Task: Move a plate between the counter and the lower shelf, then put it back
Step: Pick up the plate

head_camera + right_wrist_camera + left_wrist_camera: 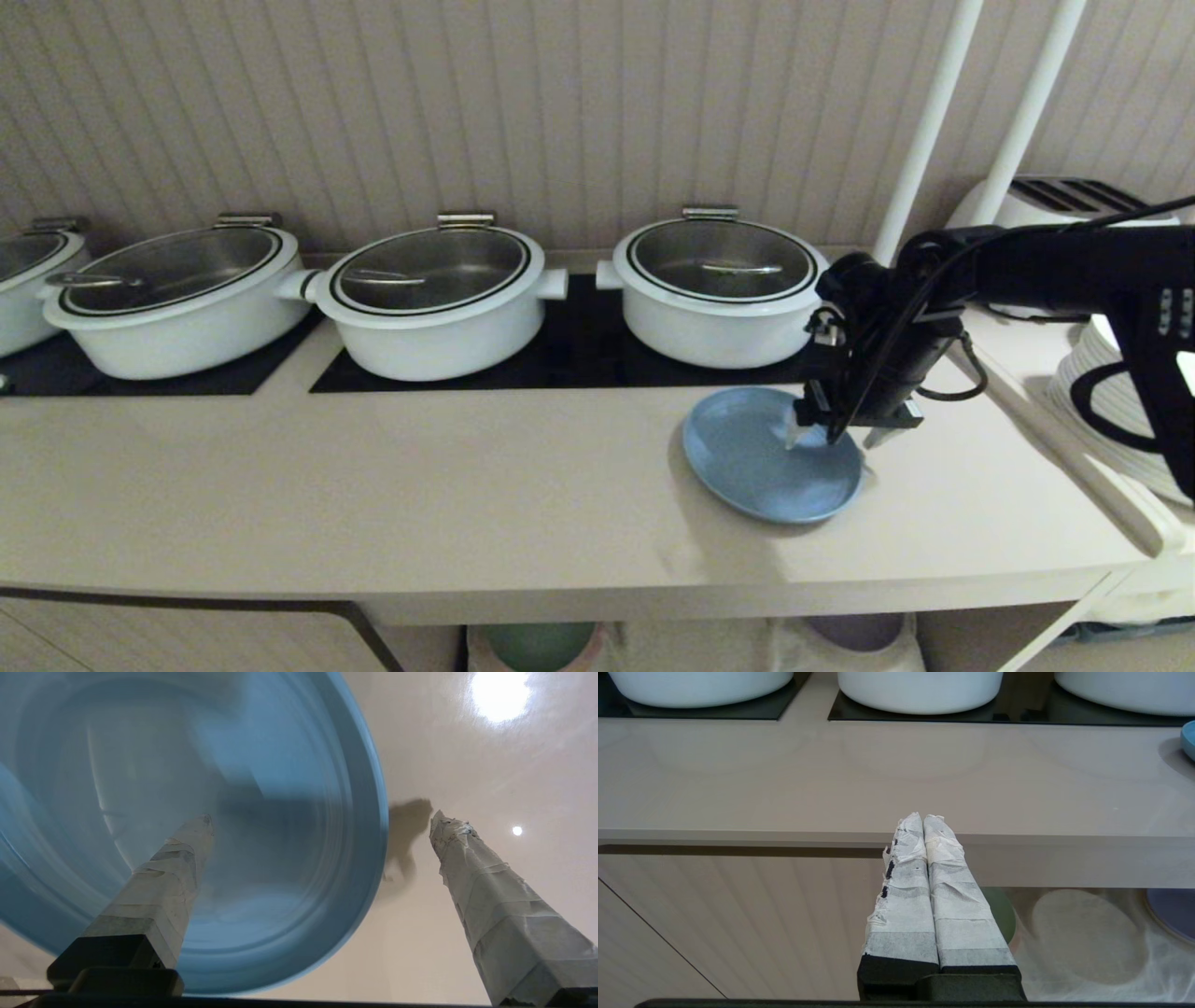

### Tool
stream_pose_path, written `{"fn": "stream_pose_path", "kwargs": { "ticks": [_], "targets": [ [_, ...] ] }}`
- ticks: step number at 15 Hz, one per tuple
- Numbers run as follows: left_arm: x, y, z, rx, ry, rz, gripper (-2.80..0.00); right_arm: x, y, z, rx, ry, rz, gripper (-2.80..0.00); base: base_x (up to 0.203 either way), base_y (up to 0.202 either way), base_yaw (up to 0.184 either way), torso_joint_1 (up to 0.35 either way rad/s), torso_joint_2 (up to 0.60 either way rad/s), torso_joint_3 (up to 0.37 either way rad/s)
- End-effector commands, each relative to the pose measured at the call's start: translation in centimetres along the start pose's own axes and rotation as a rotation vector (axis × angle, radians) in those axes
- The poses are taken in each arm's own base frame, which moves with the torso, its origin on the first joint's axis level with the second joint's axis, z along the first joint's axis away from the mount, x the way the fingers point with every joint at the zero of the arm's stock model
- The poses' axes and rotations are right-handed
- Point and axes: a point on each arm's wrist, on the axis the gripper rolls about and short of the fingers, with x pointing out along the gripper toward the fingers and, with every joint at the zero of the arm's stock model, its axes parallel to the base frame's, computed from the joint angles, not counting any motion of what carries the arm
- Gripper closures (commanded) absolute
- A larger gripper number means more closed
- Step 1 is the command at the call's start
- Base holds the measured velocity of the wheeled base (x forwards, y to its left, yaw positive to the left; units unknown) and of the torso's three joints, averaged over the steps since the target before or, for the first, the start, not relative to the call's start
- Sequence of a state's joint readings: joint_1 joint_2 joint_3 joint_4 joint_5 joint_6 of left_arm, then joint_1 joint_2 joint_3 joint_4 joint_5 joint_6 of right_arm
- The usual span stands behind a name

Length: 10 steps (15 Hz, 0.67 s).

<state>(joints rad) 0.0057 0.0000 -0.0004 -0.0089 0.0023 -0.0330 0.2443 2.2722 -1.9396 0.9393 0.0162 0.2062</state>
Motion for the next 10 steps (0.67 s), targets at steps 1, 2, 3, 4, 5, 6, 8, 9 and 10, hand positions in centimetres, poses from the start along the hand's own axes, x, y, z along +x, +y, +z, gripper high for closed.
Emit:
{"fn": "stream_pose_path", "kwargs": {
  "ticks": [1,2,3,4,5,6,8,9,10],
  "targets": [
    [-0.01,0.00,0.03,-0.001,-0.001,0.001,0.00,0.17,-0.02,0.00,0.001,0.006,-0.002,-2.80,0.000,0.000,0.000,0.000,0.00,0.000],
    [0.00,0.00,-0.01,-0.001,0.000,0.001,0.00,0.17,-0.02,0.00,0.001,0.006,-0.002,-2.80,0.000,0.000,0.000,0.000,0.00,0.000],
    [0.00,0.00,0.01,-0.001,-0.001,0.001,0.00,0.18,-0.08,0.00,0.003,0.006,-0.003,-2.80,0.000,0.000,0.000,0.000,0.00,0.000],
    [0.00,0.00,-0.01,-0.001,0.000,0.001,0.00,0.20,-0.09,-0.03,0.001,0.008,-0.003,-2.80,0.000,0.000,0.000,0.000,0.00,0.000],
    [0.00,0.00,0.02,-0.001,-0.001,0.001,0.00,0.22,-0.10,-0.05,0.003,0.010,-0.003,-2.80,0.000,0.000,0.000,0.000,0.00,0.000],
    [0.00,0.00,-0.01,-0.001,0.000,0.001,0.00,0.37,-0.16,-0.04,0.004,0.013,-0.005,-2.80,0.000,0.000,0.000,0.000,0.00,0.000],
    [0.00,0.00,-0.01,-0.001,0.000,0.001,0.00,0.47,-0.21,0.02,0.004,0.013,-0.005,-2.80,0.000,0.000,0.000,0.000,0.00,0.000],
    [0.00,0.00,-0.01,-0.001,0.000,0.001,0.00,0.53,-0.22,0.03,0.004,0.014,-0.005,-2.80,0.000,0.000,0.000,0.000,0.00,0.000],
    [0.00,0.00,-0.01,-0.001,0.000,0.001,0.00,0.62,-0.21,0.04,0.004,0.016,-0.006,-2.80,0.000,0.000,0.000,0.000,0.00,0.000]
  ]
}}
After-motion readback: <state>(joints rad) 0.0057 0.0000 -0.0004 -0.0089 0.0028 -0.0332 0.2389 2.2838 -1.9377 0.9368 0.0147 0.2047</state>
